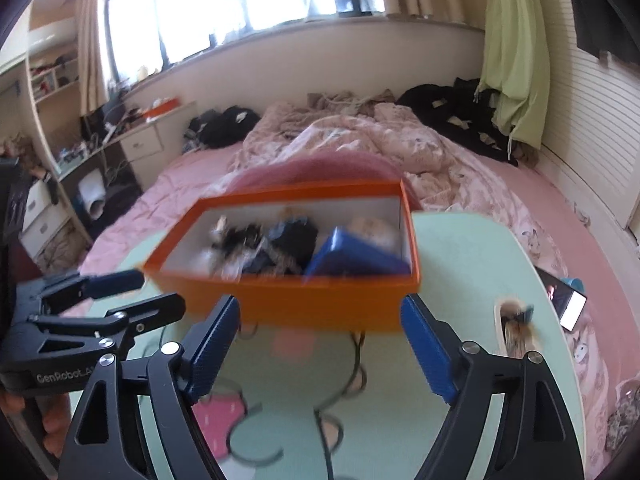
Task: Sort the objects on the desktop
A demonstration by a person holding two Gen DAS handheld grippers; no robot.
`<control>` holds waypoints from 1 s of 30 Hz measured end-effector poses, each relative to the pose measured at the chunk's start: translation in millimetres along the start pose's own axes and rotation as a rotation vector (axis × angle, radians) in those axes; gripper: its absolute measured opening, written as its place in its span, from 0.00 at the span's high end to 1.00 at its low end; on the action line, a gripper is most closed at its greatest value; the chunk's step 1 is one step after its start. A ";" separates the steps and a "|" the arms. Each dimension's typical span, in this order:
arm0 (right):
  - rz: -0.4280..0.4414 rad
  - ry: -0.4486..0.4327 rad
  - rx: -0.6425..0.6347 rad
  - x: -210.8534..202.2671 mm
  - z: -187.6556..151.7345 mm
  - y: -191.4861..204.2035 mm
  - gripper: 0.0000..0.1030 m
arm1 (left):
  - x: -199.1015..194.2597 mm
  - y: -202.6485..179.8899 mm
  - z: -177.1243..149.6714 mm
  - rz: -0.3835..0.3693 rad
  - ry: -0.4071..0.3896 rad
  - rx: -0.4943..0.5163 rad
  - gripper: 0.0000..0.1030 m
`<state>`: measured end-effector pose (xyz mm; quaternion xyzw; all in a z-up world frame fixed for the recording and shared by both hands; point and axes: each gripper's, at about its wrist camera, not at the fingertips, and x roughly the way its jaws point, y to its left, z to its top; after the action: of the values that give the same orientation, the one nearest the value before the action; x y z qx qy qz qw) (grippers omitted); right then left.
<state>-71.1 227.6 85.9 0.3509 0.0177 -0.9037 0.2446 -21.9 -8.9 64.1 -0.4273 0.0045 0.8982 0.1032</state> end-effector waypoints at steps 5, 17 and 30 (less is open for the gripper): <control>-0.033 0.111 0.013 11.5 -33.9 -6.0 0.19 | 15.3 -12.3 -40.0 0.025 0.066 0.013 0.33; -0.186 0.177 -0.011 23.6 -56.2 -17.0 0.00 | 27.9 -5.4 -65.1 0.092 0.067 -0.061 0.00; -0.177 0.173 -0.016 25.8 -56.5 -17.2 0.00 | 27.1 -5.2 -66.9 0.096 0.060 -0.061 0.00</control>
<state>-59.9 243.1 24.4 0.4227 0.0770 -0.8880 0.1641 13.7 -5.3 1.2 -0.4564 0.0007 0.8886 0.0466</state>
